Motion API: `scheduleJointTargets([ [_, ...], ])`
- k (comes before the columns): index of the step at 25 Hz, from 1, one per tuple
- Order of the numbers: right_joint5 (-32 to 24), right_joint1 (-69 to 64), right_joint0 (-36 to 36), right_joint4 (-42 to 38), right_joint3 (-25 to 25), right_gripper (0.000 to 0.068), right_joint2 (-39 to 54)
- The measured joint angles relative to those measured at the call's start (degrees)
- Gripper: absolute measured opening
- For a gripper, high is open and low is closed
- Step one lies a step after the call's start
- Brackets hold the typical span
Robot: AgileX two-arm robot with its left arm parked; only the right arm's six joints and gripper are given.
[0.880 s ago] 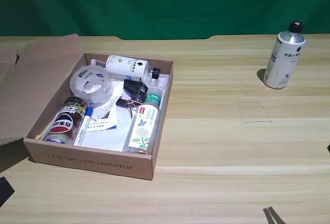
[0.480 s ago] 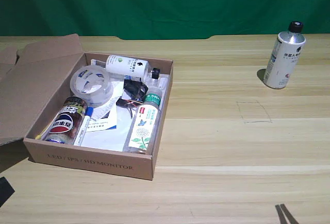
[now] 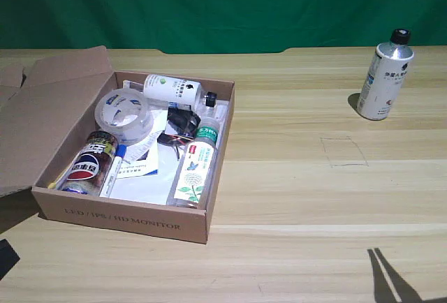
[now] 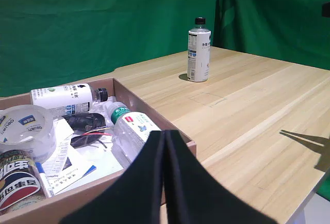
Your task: Place the white bottle into the box.
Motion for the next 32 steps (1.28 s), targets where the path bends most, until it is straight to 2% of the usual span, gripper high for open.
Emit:
scheduleJointTargets([
  [6,-1.5,12.4,0.0,-2.0,-0.5,0.001,-8.9],
  [13,-4.4,20.2,0.0,-6.2,-0.3,0.0029,-13.5],
  [15,-5.3,23.5,0.0,-6.3,-0.3,0.0083,-14.5],
  [17,-5.4,26.5,0.0,-6.0,-0.3,0.0175,-15.6],
  [20,-5.5,30.3,0.0,-5.7,1.1,0.0407,-17.6],
  [21,-5.5,31.7,0.0,-5.7,1.7,0.0505,-18.6],
  [24,-5.6,35.8,0.0,-5.7,2.5,0.0654,-22.2],
  [26,-5.6,38.8,0.0,-5.7,3.5,0.0679,-25.3],
  [32,-5.6,49.0,0.0,-5.8,6.9,0.068,-34.3],
])
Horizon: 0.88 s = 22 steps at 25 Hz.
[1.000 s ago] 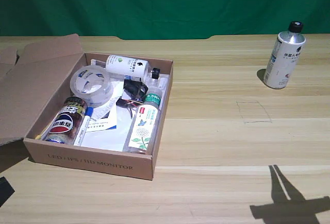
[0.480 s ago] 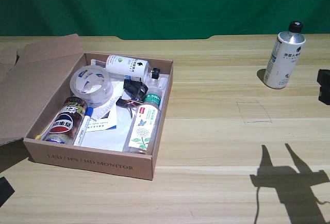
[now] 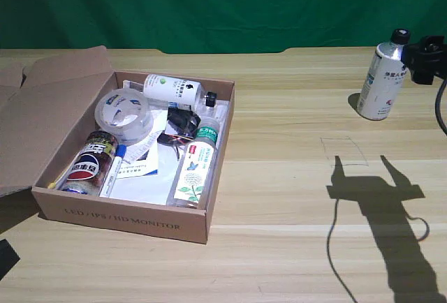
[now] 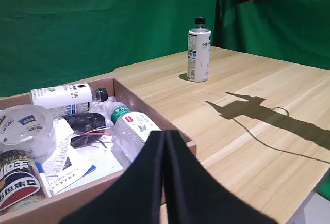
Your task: Place the white bottle into the box.
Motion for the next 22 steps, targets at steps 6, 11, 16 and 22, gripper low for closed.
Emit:
scheduleJointTargets([
  [6,0.0,11.4,0.0,-1.6,0.5,0.0679,-8.0],
  [11,0.0,20.0,0.0,-2.6,0.7,0.0678,-15.0],
  [16,0.0,26.3,0.0,-3.4,0.8,0.0674,-20.5],
  [22,0.0,32.2,0.0,-5.7,1.2,0.067,-25.7],
])
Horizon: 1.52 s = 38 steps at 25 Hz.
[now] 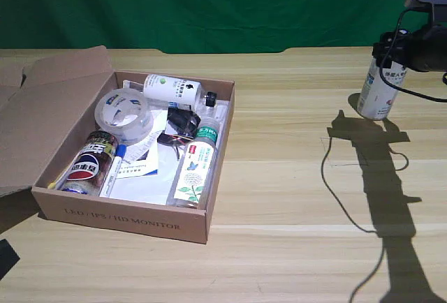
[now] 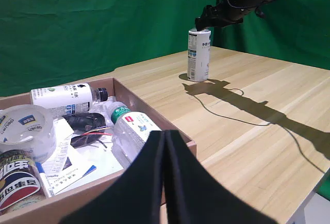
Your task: Place the white bottle into the box.
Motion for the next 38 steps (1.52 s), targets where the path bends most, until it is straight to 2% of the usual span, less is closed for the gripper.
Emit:
scheduleJointTargets([
  [24,0.0,17.5,0.0,-2.1,0.4,0.065,-10.5],
  [31,-0.2,26.2,0.0,-1.8,0.4,0.0615,-16.6],
  [33,-0.2,26.8,-0.1,-1.6,0.4,0.0589,-17.2],
  [38,-0.2,27.2,-0.1,-1.8,0.4,0.0584,-18.0],
])
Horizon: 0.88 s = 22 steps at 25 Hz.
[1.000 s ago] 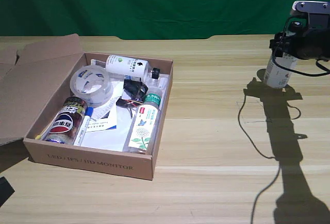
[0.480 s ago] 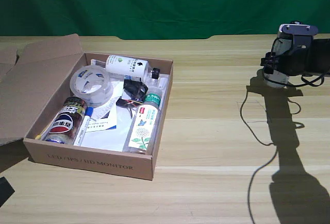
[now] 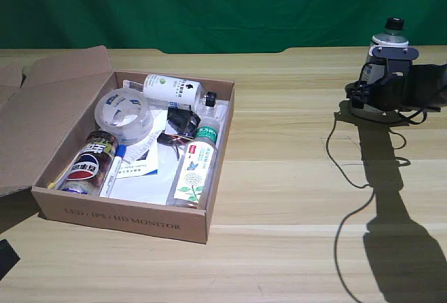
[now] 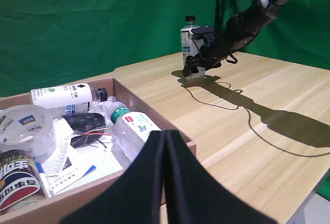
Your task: Place the white bottle into the box.
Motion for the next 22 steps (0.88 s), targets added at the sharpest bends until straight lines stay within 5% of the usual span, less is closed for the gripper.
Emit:
scheduleJointTargets([
  [11,-0.2,-10.2,2.1,11.8,-3.3,0.0584,0.3],
  [16,1.3,-22.8,9.8,19.0,-7.6,0.0584,4.0],
  [22,10.6,-32.4,22.3,26.9,-11.4,0.0584,8.2],
])
